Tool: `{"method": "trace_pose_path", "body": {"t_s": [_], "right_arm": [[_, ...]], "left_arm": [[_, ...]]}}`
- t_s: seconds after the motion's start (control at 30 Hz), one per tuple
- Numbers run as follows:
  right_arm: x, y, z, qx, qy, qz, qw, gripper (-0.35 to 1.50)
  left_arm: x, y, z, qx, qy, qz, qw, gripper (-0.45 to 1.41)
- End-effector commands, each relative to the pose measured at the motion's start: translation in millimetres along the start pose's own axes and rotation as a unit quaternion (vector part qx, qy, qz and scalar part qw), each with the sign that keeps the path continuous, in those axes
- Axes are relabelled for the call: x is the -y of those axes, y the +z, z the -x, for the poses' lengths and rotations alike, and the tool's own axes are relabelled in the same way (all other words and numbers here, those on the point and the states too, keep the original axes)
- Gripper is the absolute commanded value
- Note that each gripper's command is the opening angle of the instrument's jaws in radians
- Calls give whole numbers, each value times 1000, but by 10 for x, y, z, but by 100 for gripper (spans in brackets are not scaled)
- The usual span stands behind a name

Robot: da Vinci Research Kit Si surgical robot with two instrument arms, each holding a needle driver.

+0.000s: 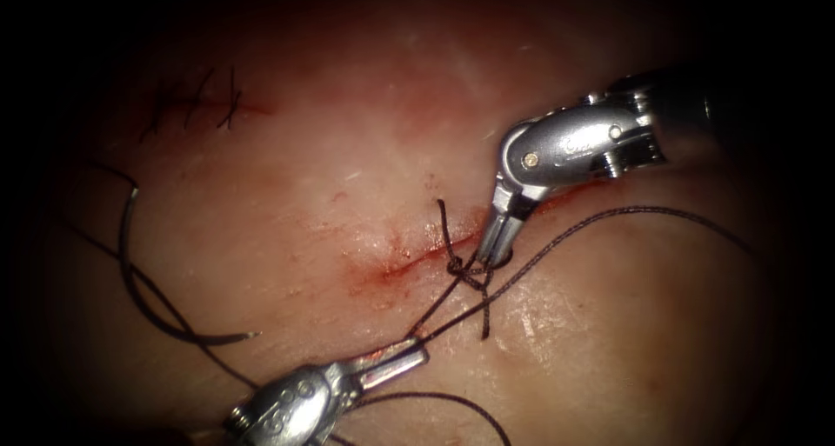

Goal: Wound Closure

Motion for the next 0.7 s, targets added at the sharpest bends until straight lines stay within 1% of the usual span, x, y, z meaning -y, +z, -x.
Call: {"method": "trace_pose_path", "body": {"t_s": [0.03, 0.2, 0.33, 0.37, 0.4, 0.5, 0.7], "right_arm": [[-8, 3, 2, -1, 0, 1, 1000, -35], [-11, 2, -2, -3, 1, 3, 1000, -35], [-18, 3, -3, -3, 4, 4, 1000, -35], [-20, 3, -3, -3, 8, 5, 1000, -35], [-25, 4, -2, -4, 12, 8, 1000, -35], [-34, 3, -1, -5, 27, 12, 1000, -35], [-57, 0, 3, -7, 67, 40, 997, -35]], "left_arm": [[-12, 4, 12, 0, -4, 0, 1000, -45], [-17, 11, 14, -1, -6, -3, 1000, -45], [-33, 17, 20, -4, -11, 0, 1000, -45], [-38, 18, 22, -4, -16, -1, 1000, -45], [-49, 19, 28, -4, -18, 1, 1000, -45], [-64, 19, 36, -5, -26, 3, 1000, -45], [-84, 21, 37, -5, -29, 5, 1000, -45]]}}
